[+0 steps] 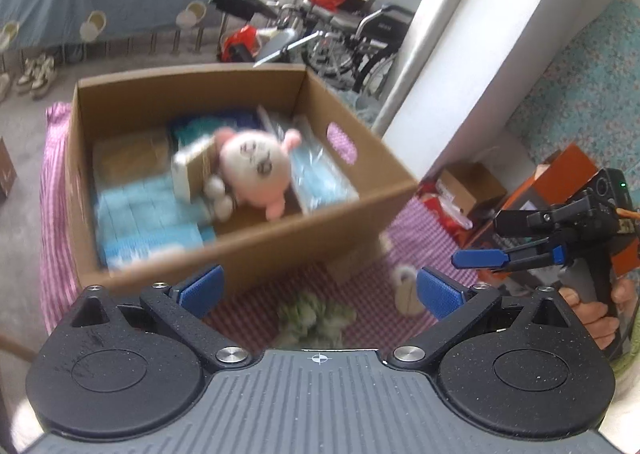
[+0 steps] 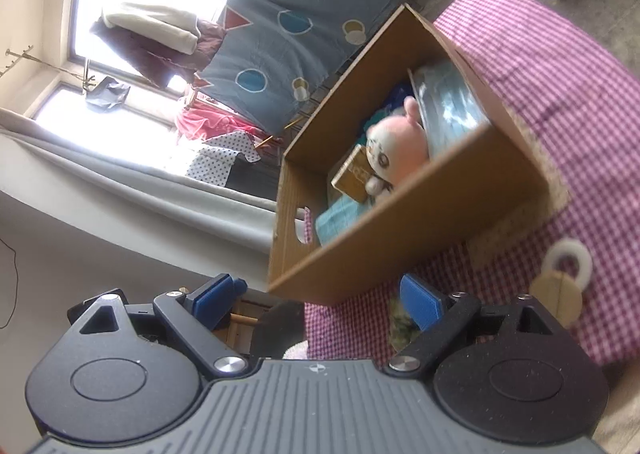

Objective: Organize soft objects
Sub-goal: 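Move the right gripper down to the green scrunchie and close on it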

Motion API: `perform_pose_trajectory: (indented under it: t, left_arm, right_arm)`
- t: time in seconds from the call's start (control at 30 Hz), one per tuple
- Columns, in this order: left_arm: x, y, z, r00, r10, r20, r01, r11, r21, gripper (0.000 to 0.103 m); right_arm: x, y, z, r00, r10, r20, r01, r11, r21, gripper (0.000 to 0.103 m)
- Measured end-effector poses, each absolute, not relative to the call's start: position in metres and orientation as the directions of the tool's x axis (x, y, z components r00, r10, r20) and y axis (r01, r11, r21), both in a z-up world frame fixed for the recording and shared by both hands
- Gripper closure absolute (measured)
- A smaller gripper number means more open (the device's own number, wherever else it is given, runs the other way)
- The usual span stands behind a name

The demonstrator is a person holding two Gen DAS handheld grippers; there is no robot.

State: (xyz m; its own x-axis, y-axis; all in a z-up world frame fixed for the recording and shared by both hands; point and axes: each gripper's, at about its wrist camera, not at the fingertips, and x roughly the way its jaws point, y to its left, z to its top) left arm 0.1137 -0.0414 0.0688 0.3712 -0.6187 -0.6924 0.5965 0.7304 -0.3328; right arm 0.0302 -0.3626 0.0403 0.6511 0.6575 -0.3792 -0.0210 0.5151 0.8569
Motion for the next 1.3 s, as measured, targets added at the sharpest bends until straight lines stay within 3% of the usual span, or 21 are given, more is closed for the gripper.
perform_pose_trajectory:
  t: [0.17,0.43,0.7,0.93,1.1,1.3]
  left_arm:
    - [0.098,-0.059,0.016,0.338,-0.574,-0.746,0.576,0.753,-0.319,0.001]
    - [0.098,-0.1,-0.043,0.306,-0.489,-0.817,0.633,0.745,-0.209,0.006]
    - [0.1,-0.116,-0.065,0.331,-0.468,-0.82,0.653,0.74,-0.159,0.016]
    - [0.099,-0.116,-0.064,0.386,-0.455,-0.803,0.648,0.753,-0.114,0.032]
    - [0.095,-0.111,-0.063,0.407,-0.461,-0.789,0.64,0.76,-0.113,0.049]
    - [0.092,-0.102,-0.05,0.409,-0.489,-0.771,0.639,0.756,-0.141,0.053]
  right_arm:
    - [0.011,-0.347,-0.003,0.655,0.637,-0.407,0.016,0.527,0.85,0.011]
    - [0.033,-0.304,-0.042,0.572,0.596,-0.563,0.059,0.655,0.754,0.018]
    - [0.059,-0.27,-0.037,0.586,0.435,-0.684,0.011,0.84,0.543,0.037]
    - [0.069,-0.252,-0.043,0.581,0.391,-0.714,-0.032,0.888,0.459,0.049]
    - [0.072,-0.245,-0.05,0.576,0.371,-0.729,-0.046,0.905,0.423,0.076]
    - [0.068,-0.246,-0.053,0.587,0.373,-0.719,-0.034,0.898,0.439,0.08]
